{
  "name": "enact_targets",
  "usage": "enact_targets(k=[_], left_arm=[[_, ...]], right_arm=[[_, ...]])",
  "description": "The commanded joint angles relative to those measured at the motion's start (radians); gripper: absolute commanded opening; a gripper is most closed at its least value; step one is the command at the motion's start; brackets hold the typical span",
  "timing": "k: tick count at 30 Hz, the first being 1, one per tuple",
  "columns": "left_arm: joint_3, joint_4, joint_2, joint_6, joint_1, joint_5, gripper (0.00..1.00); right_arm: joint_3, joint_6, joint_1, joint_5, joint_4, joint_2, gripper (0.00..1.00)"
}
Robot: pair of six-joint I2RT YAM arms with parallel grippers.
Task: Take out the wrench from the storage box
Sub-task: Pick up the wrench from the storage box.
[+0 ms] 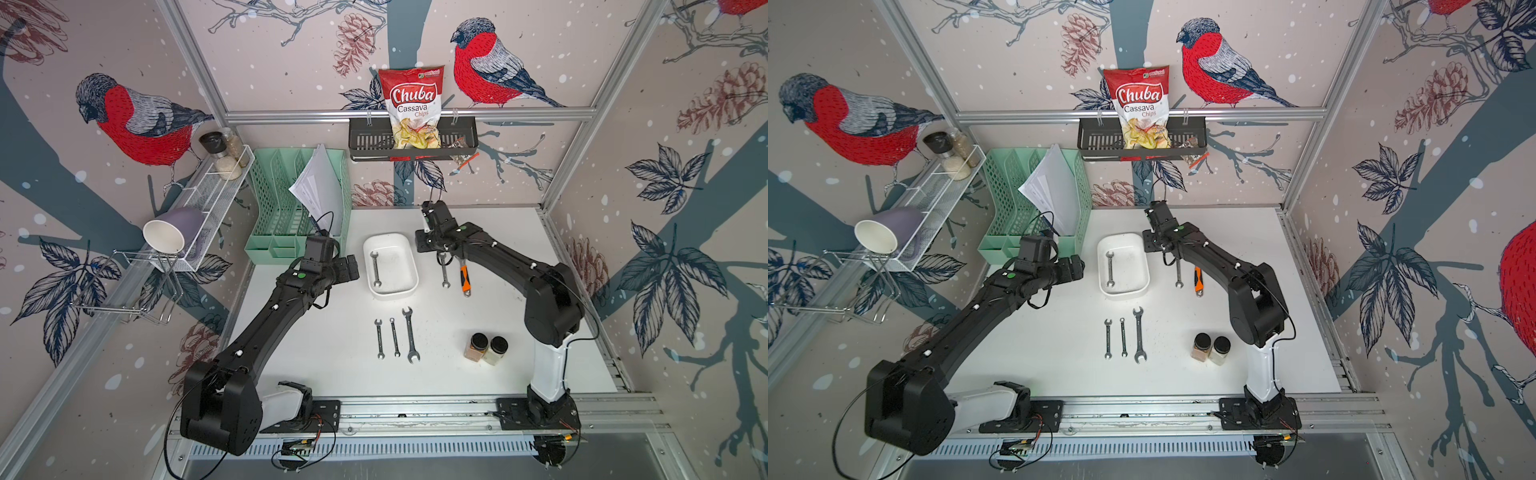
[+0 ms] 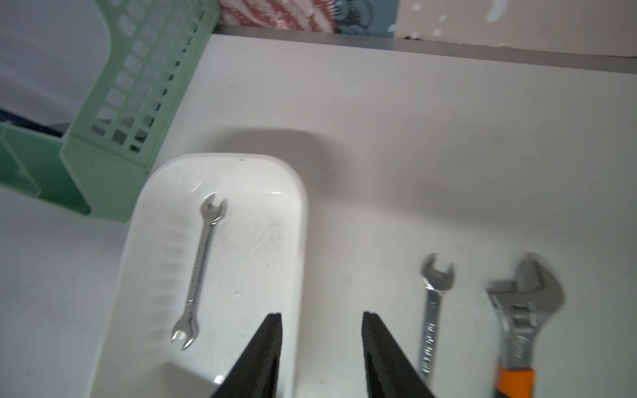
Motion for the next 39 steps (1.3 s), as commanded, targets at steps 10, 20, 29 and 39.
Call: enact_targets(k=[10,20,29,39], left_arm=[[-0.035,0.009,-0.036,0.033,0.002,-0.046,0.95],[-0.038,0.016,-0.052,0.033,0.013,-0.023,0.95],[-0.039,0.019,-0.062,0.033,0.025,-0.014,0.95],[-0.037,0.026,-0.055,0.034,0.045,0.014,0.95]], right_arm=[[0.351,-0.015,0.150,-0.048,-0.061,0.366,0.50],[0.383,-0.033,0.189,0.050,-0.085,0.457,0.52],[0.354,-0.039,0.189,0.118,-0.093,0.477,0.49],[0.179,-0.003,0.145,0.147,-0.046,0.373,0.21]])
